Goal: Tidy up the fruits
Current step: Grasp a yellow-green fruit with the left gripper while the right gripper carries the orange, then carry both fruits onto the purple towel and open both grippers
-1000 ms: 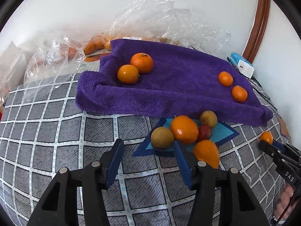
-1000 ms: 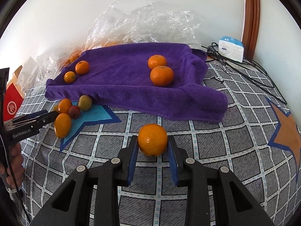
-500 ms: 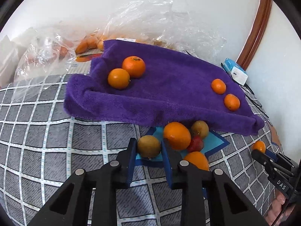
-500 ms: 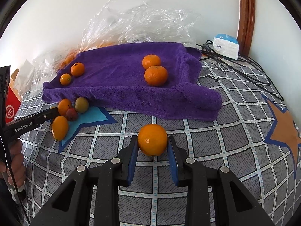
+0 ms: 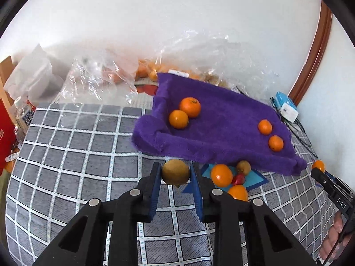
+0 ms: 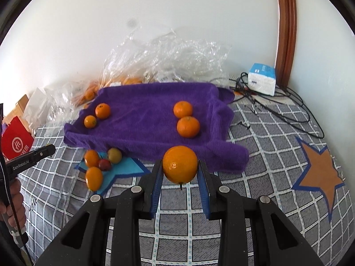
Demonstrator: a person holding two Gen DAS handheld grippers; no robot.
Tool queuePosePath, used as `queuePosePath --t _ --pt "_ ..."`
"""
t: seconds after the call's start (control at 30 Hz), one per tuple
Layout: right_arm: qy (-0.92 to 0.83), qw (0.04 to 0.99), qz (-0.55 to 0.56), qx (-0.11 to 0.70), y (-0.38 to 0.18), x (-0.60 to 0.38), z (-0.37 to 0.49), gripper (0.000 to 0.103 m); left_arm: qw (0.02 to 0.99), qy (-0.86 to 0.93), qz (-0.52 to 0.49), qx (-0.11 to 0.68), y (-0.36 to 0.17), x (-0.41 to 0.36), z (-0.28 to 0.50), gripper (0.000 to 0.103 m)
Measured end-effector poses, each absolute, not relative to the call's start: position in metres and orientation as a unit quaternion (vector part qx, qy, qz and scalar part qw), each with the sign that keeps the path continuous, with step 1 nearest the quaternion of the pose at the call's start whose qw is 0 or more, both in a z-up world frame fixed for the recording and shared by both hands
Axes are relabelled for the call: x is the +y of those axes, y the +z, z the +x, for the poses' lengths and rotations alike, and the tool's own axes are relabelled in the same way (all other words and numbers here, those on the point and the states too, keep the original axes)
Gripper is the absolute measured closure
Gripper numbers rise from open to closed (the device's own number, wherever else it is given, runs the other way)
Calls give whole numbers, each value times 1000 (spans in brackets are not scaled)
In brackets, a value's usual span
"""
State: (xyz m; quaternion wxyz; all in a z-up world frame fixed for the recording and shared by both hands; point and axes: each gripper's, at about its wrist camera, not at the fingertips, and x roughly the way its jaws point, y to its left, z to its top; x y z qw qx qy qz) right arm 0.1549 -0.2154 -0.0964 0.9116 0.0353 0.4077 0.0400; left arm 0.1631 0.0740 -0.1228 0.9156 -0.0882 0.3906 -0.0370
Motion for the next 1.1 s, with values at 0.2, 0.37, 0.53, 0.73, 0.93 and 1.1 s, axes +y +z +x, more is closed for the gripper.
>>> queuePosePath --t 0.2,0.37,0.53,0.73,0.93,1.1 --pt "43 918 28 393 -75 -210 165 72 922 -38 -92 375 -102 74 172 78" --pt "44 919 26 390 -73 -207 182 72 923 -43 -92 372 -95 67 185 78" --pt "42 913 30 405 -86 -208 203 72 920 -44 -90 378 -102 60 208 78" --pt "34 902 26 429 -111 -207 225 72 913 -52 -97 392 -119 50 232 78" --pt "35 894 27 447 -129 -202 241 72 909 -51 -83 406 -136 40 251 78" --pt "33 887 24 460 -140 -202 249 72 903 -50 -79 419 -148 37 260 78"
